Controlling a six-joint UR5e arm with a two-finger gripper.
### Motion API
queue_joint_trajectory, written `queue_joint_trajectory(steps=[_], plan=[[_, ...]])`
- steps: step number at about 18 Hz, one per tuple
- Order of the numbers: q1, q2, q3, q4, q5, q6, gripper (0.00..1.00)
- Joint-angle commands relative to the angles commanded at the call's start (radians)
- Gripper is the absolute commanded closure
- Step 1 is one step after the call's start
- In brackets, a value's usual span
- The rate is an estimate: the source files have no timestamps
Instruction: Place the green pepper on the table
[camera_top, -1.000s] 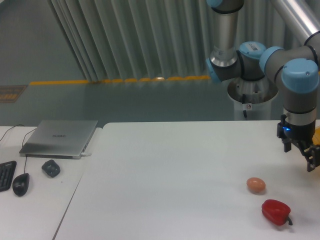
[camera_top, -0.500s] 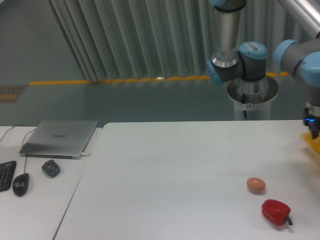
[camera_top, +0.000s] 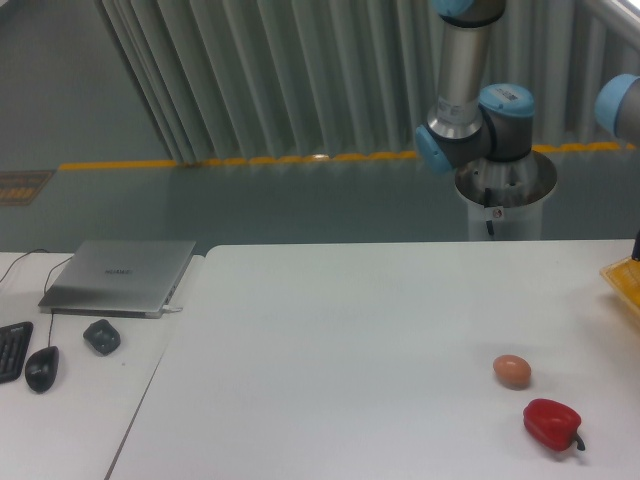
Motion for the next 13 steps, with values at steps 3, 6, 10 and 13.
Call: queue_joint_trajectory(steps=[3, 6, 10, 13], plan=[[0.009, -0.002, -0.015, 0.008, 0.005, 0.000, 0.00], [0.014, -0.002, -0.034, 0.008, 0.038, 0.003, 0.00], [0.014, -0.005, -0.035, 0.006, 0.052, 0.003, 0.00], [0.006, -0.014, -0.041, -0.005, 0.127, 0.008, 0.00]])
